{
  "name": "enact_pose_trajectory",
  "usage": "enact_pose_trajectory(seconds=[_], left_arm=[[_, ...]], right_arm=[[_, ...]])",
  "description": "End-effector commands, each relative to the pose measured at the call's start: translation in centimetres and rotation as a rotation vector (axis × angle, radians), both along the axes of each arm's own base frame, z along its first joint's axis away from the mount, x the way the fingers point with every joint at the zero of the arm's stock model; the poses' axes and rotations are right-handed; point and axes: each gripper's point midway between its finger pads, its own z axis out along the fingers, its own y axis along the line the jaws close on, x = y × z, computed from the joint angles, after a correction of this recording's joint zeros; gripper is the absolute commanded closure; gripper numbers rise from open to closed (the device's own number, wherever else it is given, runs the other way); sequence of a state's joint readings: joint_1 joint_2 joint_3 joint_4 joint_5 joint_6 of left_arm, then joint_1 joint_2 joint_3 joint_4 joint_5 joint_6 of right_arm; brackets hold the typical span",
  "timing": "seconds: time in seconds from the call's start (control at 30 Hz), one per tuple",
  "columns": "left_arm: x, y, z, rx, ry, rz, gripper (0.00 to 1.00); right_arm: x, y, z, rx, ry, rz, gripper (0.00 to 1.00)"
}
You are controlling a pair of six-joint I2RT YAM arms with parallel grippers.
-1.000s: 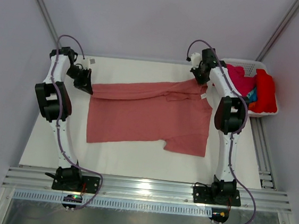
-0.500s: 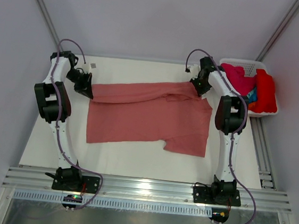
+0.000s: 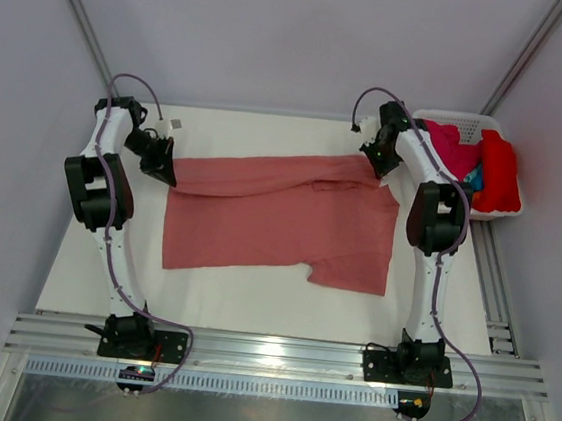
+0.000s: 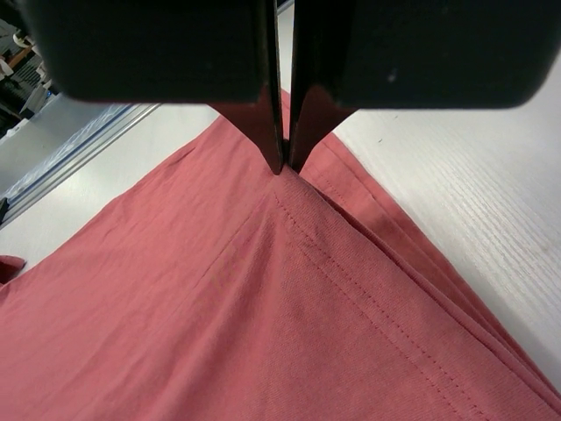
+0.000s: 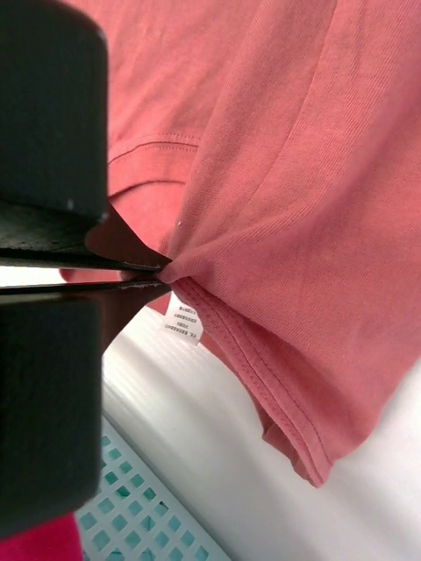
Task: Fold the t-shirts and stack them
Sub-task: Fold the tshirt
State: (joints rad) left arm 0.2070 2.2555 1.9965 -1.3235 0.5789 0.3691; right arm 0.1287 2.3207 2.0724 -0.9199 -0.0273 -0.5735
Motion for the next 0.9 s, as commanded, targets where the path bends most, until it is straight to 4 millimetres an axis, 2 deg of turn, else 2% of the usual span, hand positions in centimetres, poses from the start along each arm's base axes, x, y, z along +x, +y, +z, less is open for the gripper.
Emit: enact_pose_trajectory(seconds=[0.0,0.2,0.57,0.87], left_arm=[[-1.0,-0.7,1.7,-0.037,0.004,-0.026,1.0],[-1.6,-0.9,1.0,-0.05,0.05,-0.024,1.0],[-1.3,1.2,-2.8,0.119,0.119,0.037,1.0],[-1.4,2.5,-4.4,0.24,0.143,0.055,1.0]], right_arm=[[0.3,-0.8,5.9,-0.01,-0.097,-0.015,0.97],[-0.4,-0.9,5.6,-0.018,-0.067,-0.006,0.97],[-1.4,-1.0,4.7,-0.017,-0.036,-0.015,0.97],[-1.5,-1.0,4.4,-0.021,-0.033,-0.008,0.97]])
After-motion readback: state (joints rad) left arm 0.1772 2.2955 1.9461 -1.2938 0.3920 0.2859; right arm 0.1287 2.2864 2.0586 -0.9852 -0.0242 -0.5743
